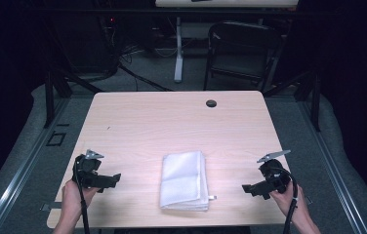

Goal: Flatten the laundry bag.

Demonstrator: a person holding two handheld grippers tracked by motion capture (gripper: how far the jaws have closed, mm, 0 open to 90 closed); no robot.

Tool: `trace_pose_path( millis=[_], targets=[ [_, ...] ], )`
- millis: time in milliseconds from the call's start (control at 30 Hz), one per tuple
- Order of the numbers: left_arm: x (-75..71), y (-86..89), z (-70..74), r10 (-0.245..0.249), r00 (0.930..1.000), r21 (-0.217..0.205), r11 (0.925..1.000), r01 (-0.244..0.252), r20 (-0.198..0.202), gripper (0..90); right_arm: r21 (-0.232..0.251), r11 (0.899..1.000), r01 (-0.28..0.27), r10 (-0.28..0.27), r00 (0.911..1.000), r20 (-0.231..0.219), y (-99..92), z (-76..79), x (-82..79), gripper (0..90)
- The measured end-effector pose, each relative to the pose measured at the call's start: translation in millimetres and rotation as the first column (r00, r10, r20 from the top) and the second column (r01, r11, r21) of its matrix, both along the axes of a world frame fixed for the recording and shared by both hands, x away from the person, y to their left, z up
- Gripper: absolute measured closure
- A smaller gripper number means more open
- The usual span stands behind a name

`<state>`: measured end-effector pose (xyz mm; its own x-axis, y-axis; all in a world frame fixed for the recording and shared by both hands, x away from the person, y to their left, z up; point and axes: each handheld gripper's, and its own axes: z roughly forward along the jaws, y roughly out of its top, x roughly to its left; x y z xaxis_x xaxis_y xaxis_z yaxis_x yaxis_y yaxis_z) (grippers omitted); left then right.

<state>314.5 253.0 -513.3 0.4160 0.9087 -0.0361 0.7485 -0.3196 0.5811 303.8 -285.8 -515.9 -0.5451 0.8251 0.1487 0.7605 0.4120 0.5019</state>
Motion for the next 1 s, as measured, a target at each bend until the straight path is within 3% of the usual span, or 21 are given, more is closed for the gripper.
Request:
trace_pose_path(
  millis=[233, 400, 500, 700, 833, 1000],
  targets=[
    [-1.3, -7.7, 2.3, -0.013, 0.9999, 0.012, 0.9999, 0.012, 0.009, 0.2, 0.006, 1.0, -0.012, 0.012, 0.9999, -0.008, 3.1, -1.0, 1.6, 1.0],
    [-6.8, -20.2, 6.3, -0.042, 0.9991, -0.002, 0.9991, 0.042, 0.01, 0.2, -0.016, 0.999, -0.038, 0.039, 0.9992, 0.004, 9.2, 2.1, 2.4, 1.3],
    [-9.2, -29.3, 9.0, -0.068, 0.9975, -0.003, 0.9977, 0.068, 0.019, 0.3, 0.001, 0.999, -0.045, 0.045, 0.999, -0.002, 12.5, 2.0, 2.6, 1.6],
    [-15.8, -53.9, 12.4, -0.146, 0.9891, -0.008, 0.9893, 0.146, 0.024, 0.2, -0.004, 0.999, -0.037, 0.037, 0.9993, -0.001, 14.1, 3.9, 1.8, 2.6],
    [-19.4, -65.2, 13.1, -0.167, 0.9852, -0.005, 0.9859, 0.167, 0.039, 0.1, -0.004, 1.0, -0.031, 0.031, 0.9995, 0.008, 16.2, 5.7, 0.5, 3.4],
    [-22.6, -89.6, 10.8, -0.229, 0.9726, 0.005, 0.9735, 0.229, 0.042, 0.0, -0.002, 1.0, -0.027, 0.027, 0.9996, 0.002, 16.7, 4.4, 1.2, 4.5]
  ],
)
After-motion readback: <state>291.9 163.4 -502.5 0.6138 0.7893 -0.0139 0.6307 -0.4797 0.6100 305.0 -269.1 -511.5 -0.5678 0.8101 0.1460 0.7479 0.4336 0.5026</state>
